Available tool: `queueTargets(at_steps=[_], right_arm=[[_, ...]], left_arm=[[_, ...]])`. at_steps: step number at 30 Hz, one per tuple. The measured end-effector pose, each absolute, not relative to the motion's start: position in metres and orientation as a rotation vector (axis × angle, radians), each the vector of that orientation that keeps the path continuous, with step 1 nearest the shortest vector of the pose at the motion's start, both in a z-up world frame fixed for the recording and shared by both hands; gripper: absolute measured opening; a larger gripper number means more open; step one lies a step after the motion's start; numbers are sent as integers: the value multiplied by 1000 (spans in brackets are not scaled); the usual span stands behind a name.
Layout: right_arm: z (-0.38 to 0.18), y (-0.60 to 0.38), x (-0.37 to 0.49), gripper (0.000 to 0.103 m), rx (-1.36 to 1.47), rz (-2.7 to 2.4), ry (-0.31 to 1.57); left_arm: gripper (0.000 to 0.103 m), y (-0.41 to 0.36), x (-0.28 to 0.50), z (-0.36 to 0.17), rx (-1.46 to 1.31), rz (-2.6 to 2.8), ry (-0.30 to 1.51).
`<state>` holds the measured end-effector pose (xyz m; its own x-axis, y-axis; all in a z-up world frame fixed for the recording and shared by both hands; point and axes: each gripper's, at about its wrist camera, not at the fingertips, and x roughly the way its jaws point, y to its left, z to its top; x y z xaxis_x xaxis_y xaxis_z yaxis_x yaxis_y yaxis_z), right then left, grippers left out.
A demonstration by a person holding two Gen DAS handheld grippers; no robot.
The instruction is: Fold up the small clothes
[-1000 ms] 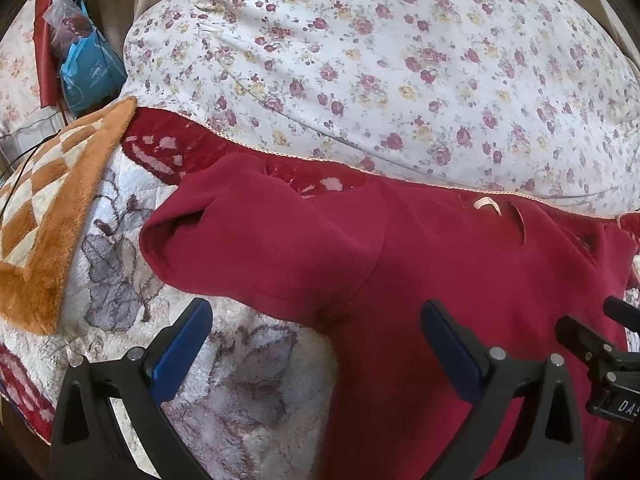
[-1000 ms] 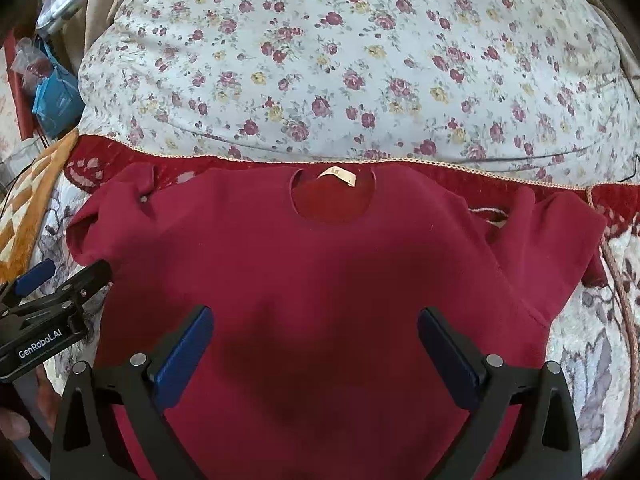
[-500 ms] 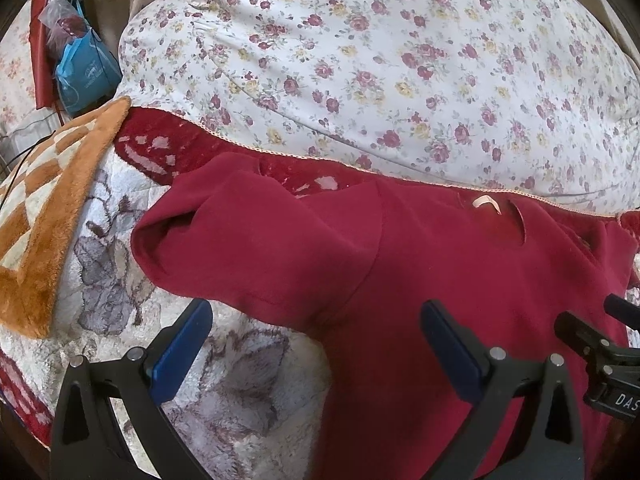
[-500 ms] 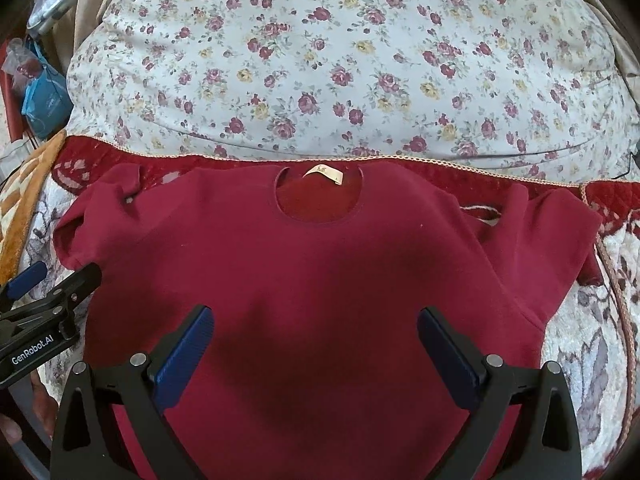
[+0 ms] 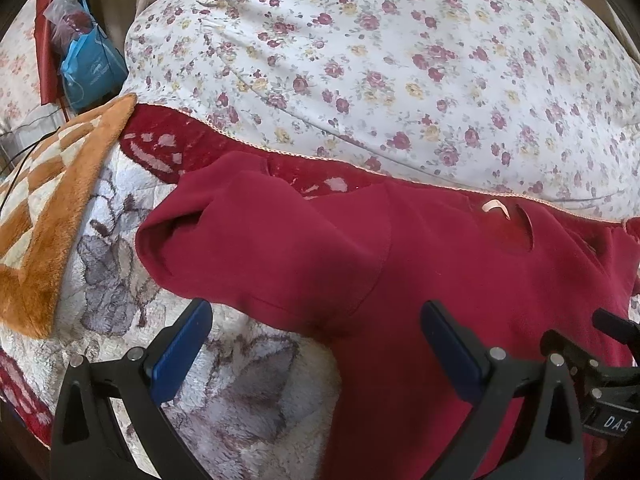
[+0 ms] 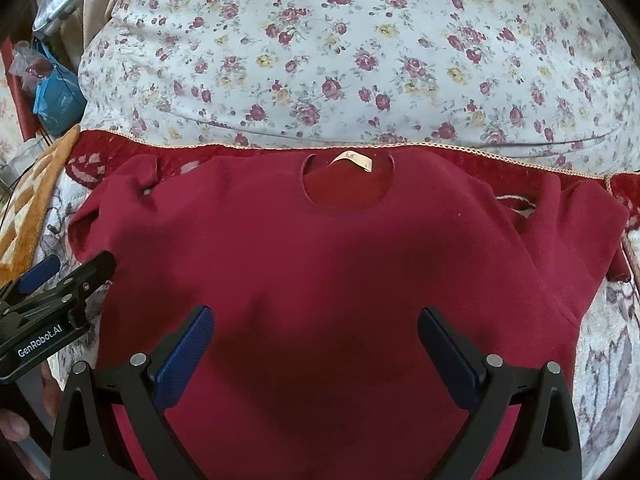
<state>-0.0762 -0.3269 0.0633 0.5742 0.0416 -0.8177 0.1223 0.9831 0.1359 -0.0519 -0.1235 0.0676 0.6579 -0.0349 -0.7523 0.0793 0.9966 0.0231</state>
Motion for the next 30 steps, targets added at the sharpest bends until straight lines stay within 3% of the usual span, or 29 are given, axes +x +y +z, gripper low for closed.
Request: queueTargets(at_steps=[30], right_arm=[[60, -314, -66, 103, 154, -64, 970]], left_arm=[[103, -119, -49, 65, 46, -56, 862]])
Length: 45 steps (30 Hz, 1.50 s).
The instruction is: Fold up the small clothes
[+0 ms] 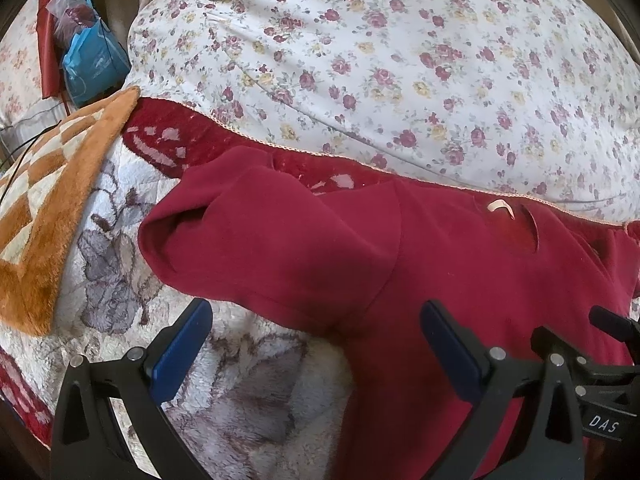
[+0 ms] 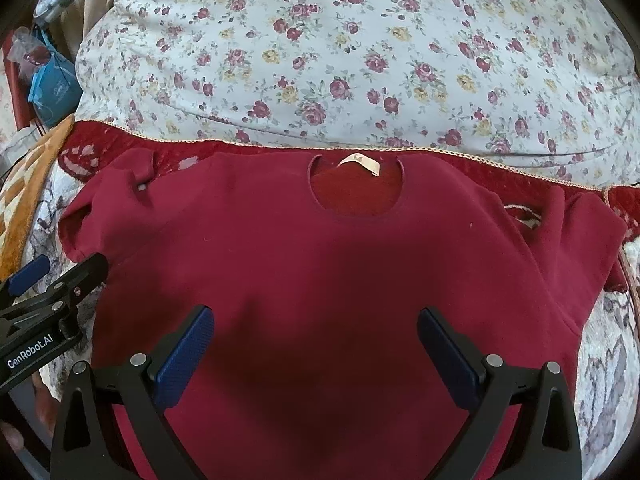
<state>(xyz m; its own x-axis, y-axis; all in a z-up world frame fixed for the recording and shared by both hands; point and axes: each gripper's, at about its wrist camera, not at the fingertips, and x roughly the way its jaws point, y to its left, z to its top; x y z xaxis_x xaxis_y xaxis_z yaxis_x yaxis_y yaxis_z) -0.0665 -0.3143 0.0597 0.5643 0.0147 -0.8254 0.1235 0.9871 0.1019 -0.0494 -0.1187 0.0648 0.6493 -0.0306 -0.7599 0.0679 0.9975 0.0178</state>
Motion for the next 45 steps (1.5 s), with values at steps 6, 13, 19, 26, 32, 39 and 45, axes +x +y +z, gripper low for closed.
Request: queueTargets(at_steps=[6, 13, 19, 26, 32, 39, 45], right_arm=[[58, -312, -66, 103, 142, -68, 977], [54, -308, -64, 103, 129, -67, 989], [51, -303, -62, 103, 123, -58, 999], [48, -295, -55, 103, 112, -39, 1007], [48, -286, -48, 103, 104, -25, 1004], [47, -284, -45, 103, 105, -27, 1008], [47, -284, -44, 103, 106, -28, 1011]], left_arm=[[103, -116, -49, 64, 44, -49, 867], [103, -113, -46, 61, 31, -46, 875], [103, -112, -45, 60, 27, -46, 878], [103, -105, -42, 56, 4, -46, 889], [103, -100, -40, 56, -6, -38, 895], [103, -96, -38, 56, -17, -33, 896], [103, -96, -38, 55, -13, -27, 901]])
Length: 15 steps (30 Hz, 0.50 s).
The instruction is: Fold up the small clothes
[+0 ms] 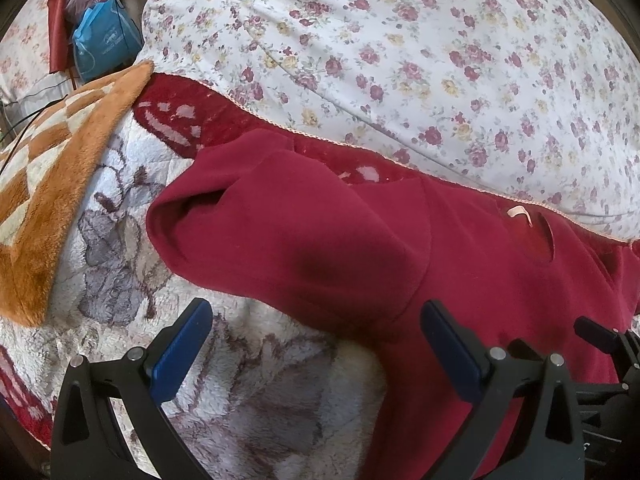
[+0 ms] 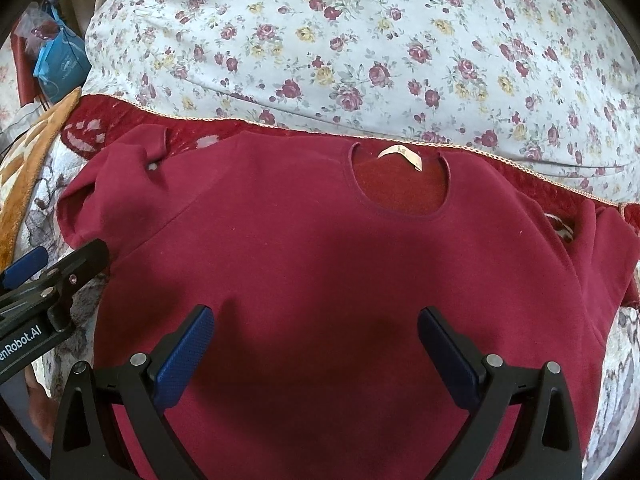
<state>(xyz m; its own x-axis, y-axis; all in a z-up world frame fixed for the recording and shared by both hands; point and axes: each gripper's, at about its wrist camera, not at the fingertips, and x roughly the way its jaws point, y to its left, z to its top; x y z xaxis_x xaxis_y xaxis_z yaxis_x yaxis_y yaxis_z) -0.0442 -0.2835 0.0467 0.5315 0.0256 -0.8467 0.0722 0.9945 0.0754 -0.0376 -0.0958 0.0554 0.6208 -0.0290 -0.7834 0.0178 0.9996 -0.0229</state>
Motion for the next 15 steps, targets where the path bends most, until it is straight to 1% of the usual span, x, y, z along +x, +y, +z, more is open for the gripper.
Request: queueTargets(at_steps=[8, 10, 15], right_arm=[[50, -282, -38, 103, 113, 1, 1001], [55, -281, -30, 98, 122, 31, 987], [79, -271, 10, 89, 212, 179, 938]], left_arm=[[103, -74, -30, 52, -58, 19, 922], [103, -60, -25, 49, -91, 45, 937], [103, -30, -14, 41, -135, 120, 967]])
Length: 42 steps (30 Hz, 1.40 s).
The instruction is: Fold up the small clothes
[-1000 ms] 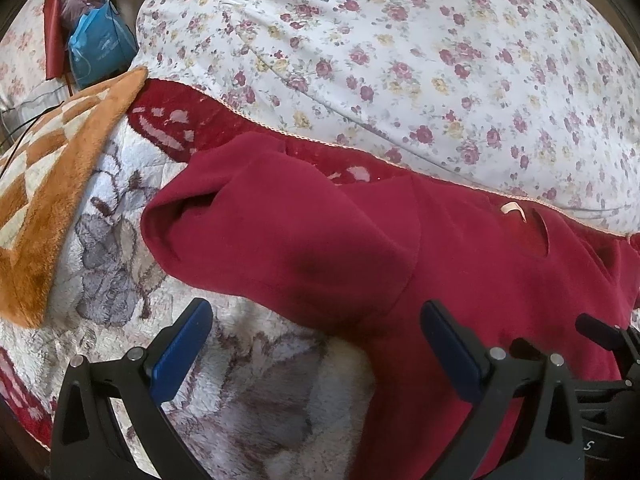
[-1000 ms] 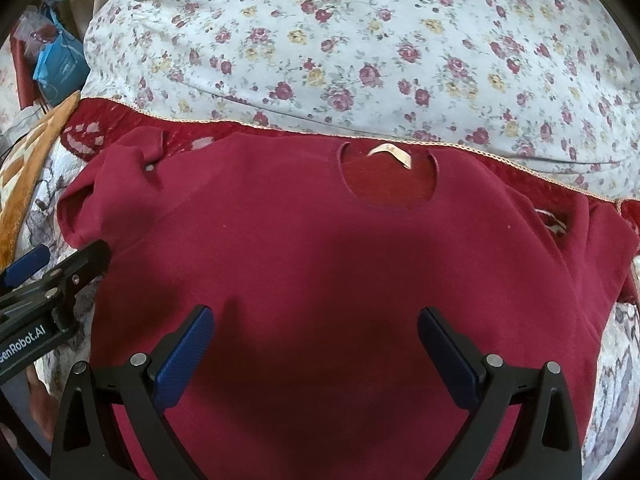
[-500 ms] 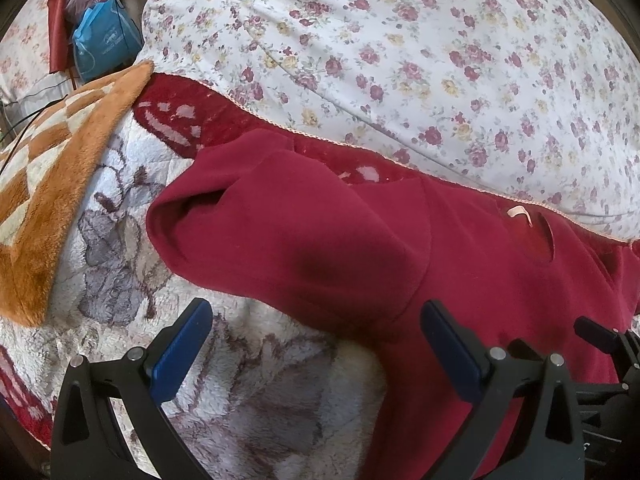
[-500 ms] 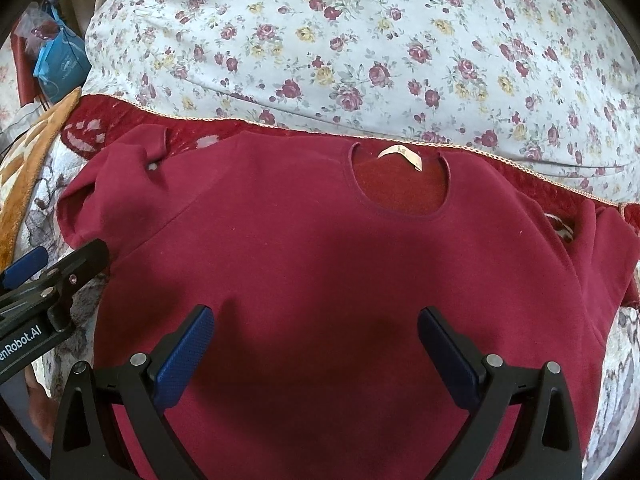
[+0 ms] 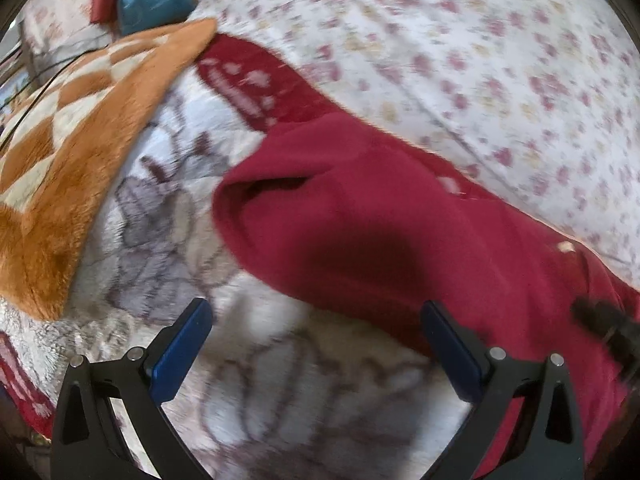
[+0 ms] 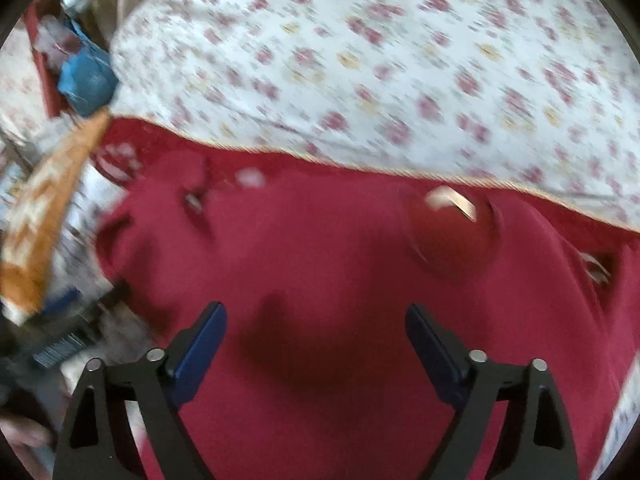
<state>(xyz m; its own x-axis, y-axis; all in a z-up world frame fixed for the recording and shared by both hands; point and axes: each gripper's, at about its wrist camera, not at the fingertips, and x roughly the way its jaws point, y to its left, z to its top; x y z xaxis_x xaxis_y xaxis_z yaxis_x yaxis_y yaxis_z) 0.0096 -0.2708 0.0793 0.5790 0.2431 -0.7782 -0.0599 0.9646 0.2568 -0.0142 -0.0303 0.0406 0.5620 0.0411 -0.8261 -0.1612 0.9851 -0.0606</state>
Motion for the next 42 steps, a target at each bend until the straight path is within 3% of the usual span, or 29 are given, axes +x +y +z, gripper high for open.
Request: queueTargets(at_steps=[7, 18, 21, 22, 24, 34, 42], right_arm=[[89, -206, 104, 75, 164, 350, 950], [16, -121, 225, 72, 160, 390, 1122], [7, -106, 235, 39, 119, 410, 1138], [10, -102, 234, 16, 96, 418, 1122], [20, -99, 232, 4, 56, 407, 1097], [157, -192, 152, 4, 305, 542, 871], [226, -315, 46, 4, 327, 460, 717]], left_arm=[[103, -9, -2, 22, -161, 165, 1048], [103, 2, 0, 11, -196, 153, 1080], [103, 1, 1, 10, -183, 162, 1080], [103, 1, 1, 10, -180, 167, 1079], [103, 0, 0, 10, -174, 177, 1076], [103, -19, 4, 29, -87, 243, 1047], [103, -47, -48, 95, -105, -32, 823]])
